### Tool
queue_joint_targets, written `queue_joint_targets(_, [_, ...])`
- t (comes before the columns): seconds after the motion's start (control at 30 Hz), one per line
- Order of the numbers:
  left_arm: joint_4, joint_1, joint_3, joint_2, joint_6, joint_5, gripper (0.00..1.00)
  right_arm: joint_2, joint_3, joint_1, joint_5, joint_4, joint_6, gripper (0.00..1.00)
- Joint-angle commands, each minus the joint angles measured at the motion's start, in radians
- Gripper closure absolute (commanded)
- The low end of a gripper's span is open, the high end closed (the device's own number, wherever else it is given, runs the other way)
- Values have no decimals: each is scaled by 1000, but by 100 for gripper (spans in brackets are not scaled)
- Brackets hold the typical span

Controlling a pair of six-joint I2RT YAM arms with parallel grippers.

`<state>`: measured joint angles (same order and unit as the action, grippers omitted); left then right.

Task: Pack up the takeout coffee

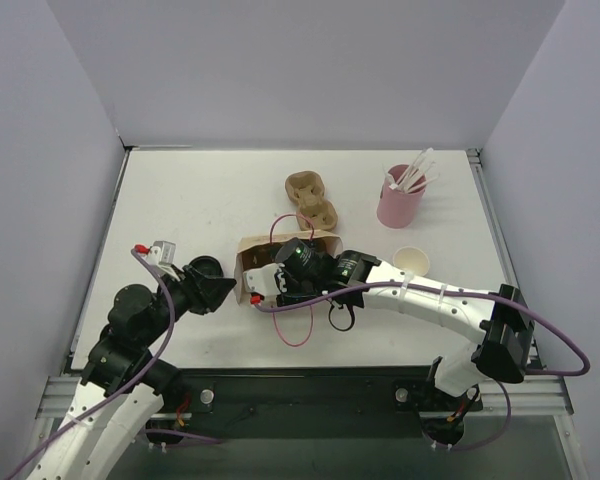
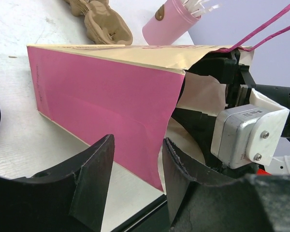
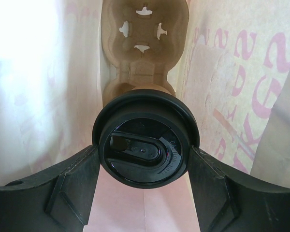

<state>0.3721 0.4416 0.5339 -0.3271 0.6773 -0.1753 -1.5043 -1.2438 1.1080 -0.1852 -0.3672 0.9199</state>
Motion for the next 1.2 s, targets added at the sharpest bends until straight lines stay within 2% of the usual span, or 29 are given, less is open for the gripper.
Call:
queue_joint_targets(0.0, [-114, 0, -8, -32, 7, -53, 46, 4, -11, 7, -39, 4, -30, 58])
queue_joint_targets(0.2, [-139, 22, -22, -69, 13, -70, 46, 0, -16, 4, -46, 2, -39, 58])
queue_joint_targets(0.4, [-53, 36, 1, -47, -2, -55, 46, -8, -22, 1, -46, 2, -53, 58])
queue_joint_targets(0.57, [-39, 37, 9, -1, -13, -46, 39, -13, -23, 1, -46, 4, -65, 58])
queue_joint_targets(0.87, [-62, 37, -22, -47, -8, -66, 39, -10, -28, 3, -54, 4, -87, 58])
queue_joint_targets(0.97, [-50, 43, -17, -85, -18, -70, 43, -7, -34, 6, -59, 4, -90, 58])
queue_joint_targets(1.07, [-45, 57, -17, -98, -45, -73, 52, -11, -51, 16, -72, -2, -107, 58])
queue_joint_targets(1.1, [-33, 59, -12, -92, -54, -75, 68, -11, -54, 24, -79, -6, -110, 58])
queue_joint_targets(1.17, [-1, 59, 15, -89, -113, -78, 86, -8, -69, 38, -103, -19, -119, 58])
